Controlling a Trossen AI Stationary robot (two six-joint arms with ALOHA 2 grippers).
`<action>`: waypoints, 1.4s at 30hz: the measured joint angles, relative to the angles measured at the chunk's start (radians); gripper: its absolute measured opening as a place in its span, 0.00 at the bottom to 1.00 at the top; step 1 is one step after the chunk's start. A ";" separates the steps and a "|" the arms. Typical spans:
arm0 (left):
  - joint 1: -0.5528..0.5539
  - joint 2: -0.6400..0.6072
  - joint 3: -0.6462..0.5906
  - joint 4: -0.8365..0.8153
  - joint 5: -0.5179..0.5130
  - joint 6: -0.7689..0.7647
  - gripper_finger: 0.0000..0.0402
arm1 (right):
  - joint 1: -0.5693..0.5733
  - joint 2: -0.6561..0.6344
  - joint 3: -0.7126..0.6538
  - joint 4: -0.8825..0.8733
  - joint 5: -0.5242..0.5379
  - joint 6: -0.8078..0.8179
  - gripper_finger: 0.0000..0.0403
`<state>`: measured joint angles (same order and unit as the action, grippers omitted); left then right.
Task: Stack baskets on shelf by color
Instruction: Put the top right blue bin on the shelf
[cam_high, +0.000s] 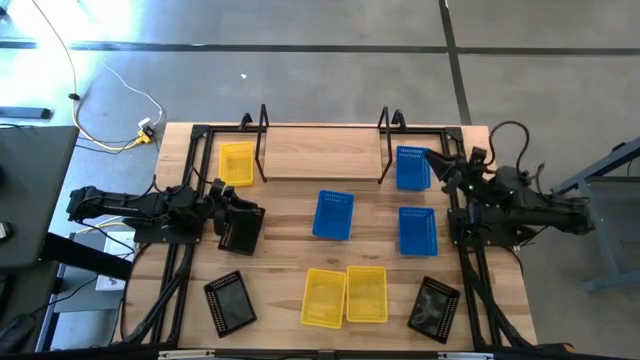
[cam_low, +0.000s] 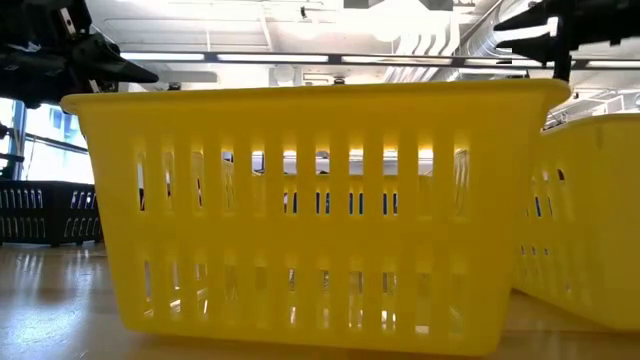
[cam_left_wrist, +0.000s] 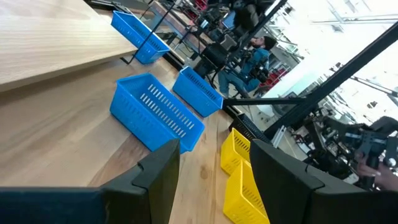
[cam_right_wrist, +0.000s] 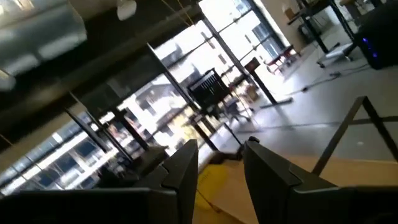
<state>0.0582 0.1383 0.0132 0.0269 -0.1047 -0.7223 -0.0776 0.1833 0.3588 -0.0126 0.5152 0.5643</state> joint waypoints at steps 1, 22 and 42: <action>0.000 0.000 0.000 0.000 0.000 0.000 0.46 | 0.000 0.025 0.038 -0.055 0.000 -0.001 0.28; 0.000 0.000 0.000 0.000 0.004 0.019 0.46 | 0.000 0.549 0.544 -0.983 -0.048 -0.042 0.28; 0.000 0.000 0.000 -0.005 0.010 0.019 0.46 | -0.076 0.976 0.544 -1.071 -0.146 -0.267 0.44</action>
<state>0.0582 0.1383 0.0132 0.0223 -0.0944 -0.7036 -0.1538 1.1597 0.9024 -1.0832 0.3694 0.2974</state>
